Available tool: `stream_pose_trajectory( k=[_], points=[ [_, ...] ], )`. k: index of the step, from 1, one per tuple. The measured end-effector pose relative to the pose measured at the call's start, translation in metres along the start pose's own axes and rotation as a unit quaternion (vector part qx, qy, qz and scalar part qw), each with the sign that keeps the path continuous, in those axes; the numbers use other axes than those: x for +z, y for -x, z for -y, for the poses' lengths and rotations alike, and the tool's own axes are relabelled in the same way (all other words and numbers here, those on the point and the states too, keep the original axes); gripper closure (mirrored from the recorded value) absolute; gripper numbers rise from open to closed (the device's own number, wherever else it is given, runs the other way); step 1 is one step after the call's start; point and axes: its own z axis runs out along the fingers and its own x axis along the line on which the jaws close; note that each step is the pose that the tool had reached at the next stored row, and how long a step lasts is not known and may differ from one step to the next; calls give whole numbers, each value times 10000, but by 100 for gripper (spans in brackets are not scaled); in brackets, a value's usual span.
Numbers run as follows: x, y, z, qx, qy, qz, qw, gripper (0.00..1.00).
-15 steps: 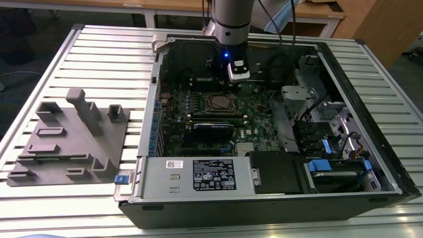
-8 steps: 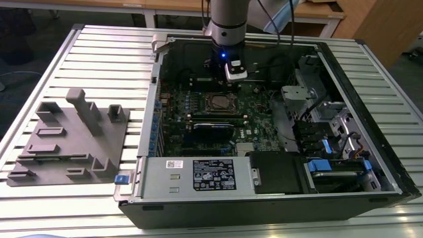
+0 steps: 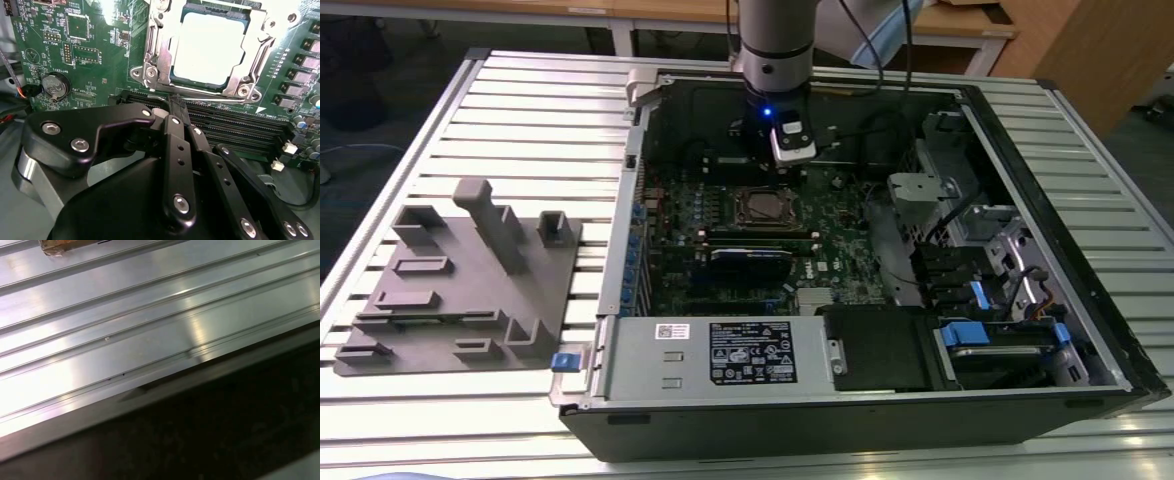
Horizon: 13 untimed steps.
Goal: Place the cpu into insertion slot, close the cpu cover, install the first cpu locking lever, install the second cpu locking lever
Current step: 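Install the first cpu locking lever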
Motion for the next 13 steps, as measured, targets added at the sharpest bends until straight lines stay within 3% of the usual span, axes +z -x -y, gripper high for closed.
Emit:
stream_pose_trajectory(
  k=[6, 13],
  points=[
    [8, -32, 12, -4, 50, 74, 10000, 89],
    [15, -60, 24, -7, 77, 125, 9999, 89]
  ],
)
